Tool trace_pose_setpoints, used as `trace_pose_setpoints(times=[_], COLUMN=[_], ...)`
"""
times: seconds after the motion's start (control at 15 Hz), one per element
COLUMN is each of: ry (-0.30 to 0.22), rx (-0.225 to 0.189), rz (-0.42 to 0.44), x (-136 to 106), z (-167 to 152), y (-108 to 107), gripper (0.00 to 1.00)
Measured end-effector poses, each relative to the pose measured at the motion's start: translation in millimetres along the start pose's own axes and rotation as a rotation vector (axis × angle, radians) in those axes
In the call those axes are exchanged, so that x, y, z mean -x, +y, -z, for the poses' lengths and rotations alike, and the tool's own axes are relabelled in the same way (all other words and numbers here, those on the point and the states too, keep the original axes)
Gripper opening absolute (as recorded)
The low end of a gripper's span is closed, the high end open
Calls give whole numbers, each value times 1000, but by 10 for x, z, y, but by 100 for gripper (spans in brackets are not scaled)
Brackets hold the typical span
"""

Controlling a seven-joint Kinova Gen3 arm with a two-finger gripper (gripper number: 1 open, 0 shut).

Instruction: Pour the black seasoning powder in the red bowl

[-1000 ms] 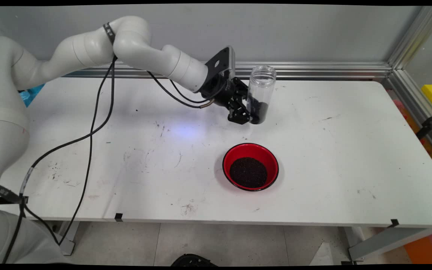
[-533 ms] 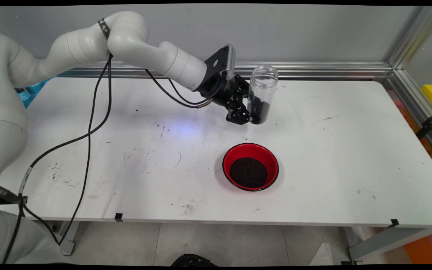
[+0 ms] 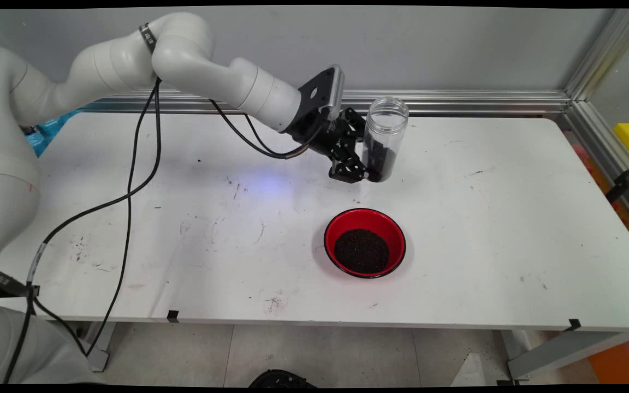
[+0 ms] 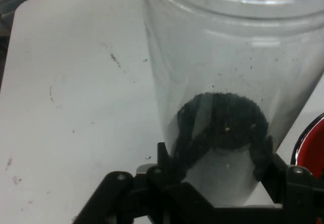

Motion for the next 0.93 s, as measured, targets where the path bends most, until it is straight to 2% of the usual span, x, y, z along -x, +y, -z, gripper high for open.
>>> trace_pose_setpoints(times=[0.47,0.93], ry=[6,2], rx=[-10,-41], rz=[-66,-203], x=[-54,-136], z=[19,32], y=[5,-3], gripper=[0,0])
